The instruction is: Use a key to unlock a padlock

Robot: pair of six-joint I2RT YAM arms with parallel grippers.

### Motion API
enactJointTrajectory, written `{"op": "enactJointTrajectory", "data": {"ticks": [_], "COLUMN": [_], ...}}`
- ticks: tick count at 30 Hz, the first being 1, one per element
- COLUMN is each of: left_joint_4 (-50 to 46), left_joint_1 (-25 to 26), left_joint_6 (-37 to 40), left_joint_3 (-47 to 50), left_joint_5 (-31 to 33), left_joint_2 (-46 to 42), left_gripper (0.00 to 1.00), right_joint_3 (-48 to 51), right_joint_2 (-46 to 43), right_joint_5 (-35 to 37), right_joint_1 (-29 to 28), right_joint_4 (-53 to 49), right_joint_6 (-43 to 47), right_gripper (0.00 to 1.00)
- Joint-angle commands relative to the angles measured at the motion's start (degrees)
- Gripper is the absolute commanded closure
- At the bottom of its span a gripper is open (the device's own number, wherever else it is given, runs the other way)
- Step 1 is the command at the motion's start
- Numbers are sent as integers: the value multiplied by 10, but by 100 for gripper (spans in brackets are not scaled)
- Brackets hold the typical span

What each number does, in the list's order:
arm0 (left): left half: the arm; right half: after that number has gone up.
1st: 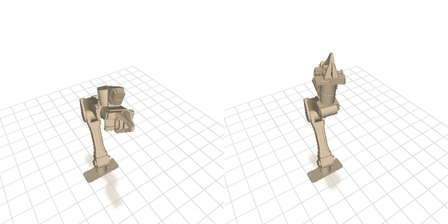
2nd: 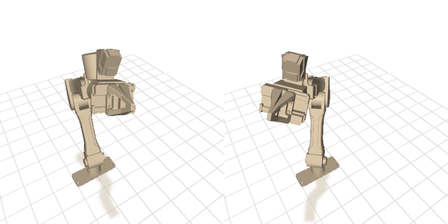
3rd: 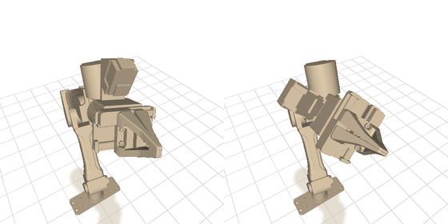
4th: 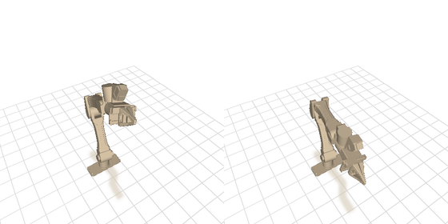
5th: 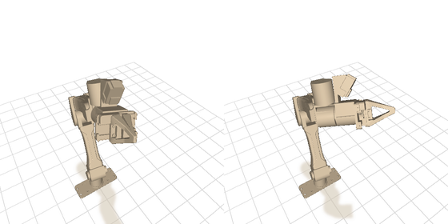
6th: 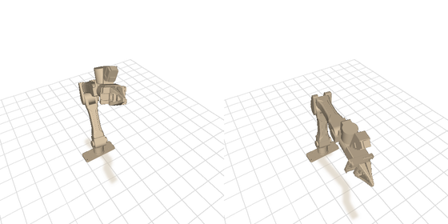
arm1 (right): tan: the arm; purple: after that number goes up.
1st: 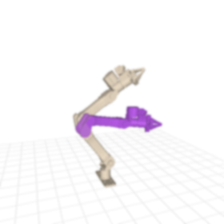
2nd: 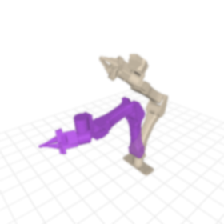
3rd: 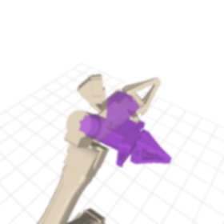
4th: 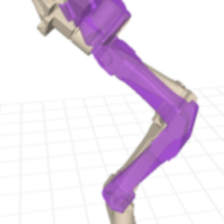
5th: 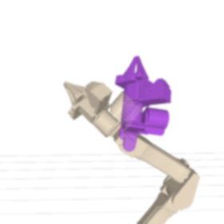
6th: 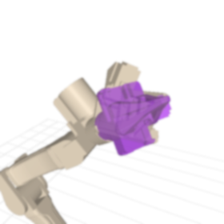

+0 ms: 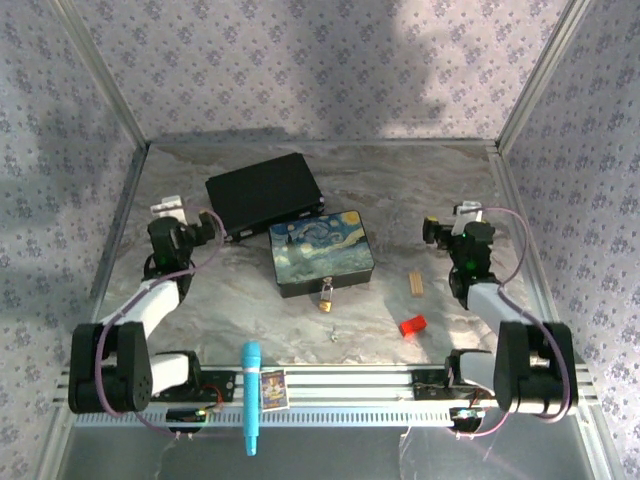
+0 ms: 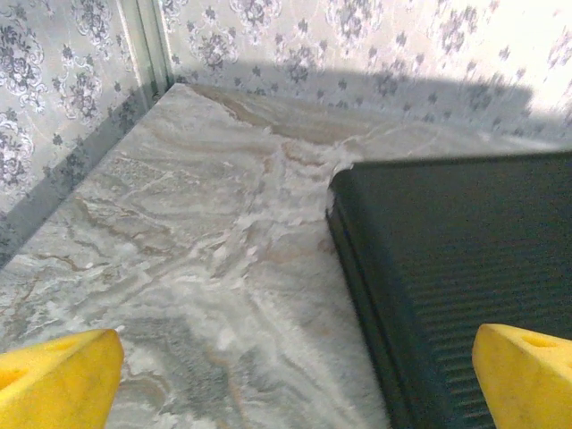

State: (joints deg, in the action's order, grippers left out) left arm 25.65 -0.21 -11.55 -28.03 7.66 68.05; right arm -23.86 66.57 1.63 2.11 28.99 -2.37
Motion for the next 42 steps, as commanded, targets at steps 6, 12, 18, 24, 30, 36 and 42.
{"op": "enactJointTrajectory", "data": {"ticks": [6, 12, 18, 24, 30, 36, 42], "left_joint_4": [-241, -407, -454, -453, -456, -425, -414], "left_joint_1": [5, 91, 224, 344, 441, 478, 511], "left_joint_6": [-277, -276, -334, -368, -412, -456, -467], "left_joint_3": [-86, -148, -143, -114, -97, -68, -74], "left_joint_5": [-154, -168, -184, -179, -136, -120, -107], "left_joint_2": [-52, -81, -97, -105, -117, -125, -98], "left_gripper": [0, 0, 1, 5, 8, 14, 14], "right_joint_3": [-93, -157, -170, -136, -101, -121, -147], "right_joint_2": [-87, -76, -73, -61, -38, 34, 104], "right_joint_5": [-128, -172, -120, -92, -37, 16, 38], "right_joint_1": [10, -75, -250, -404, -557, -656, -704], "right_joint_4": [-287, -455, -550, -566, -529, -497, -466], "right_joint_6": [-148, -143, -159, -255, -370, -435, -462], "right_gripper": [1, 6, 14, 28, 36, 42, 51]}}
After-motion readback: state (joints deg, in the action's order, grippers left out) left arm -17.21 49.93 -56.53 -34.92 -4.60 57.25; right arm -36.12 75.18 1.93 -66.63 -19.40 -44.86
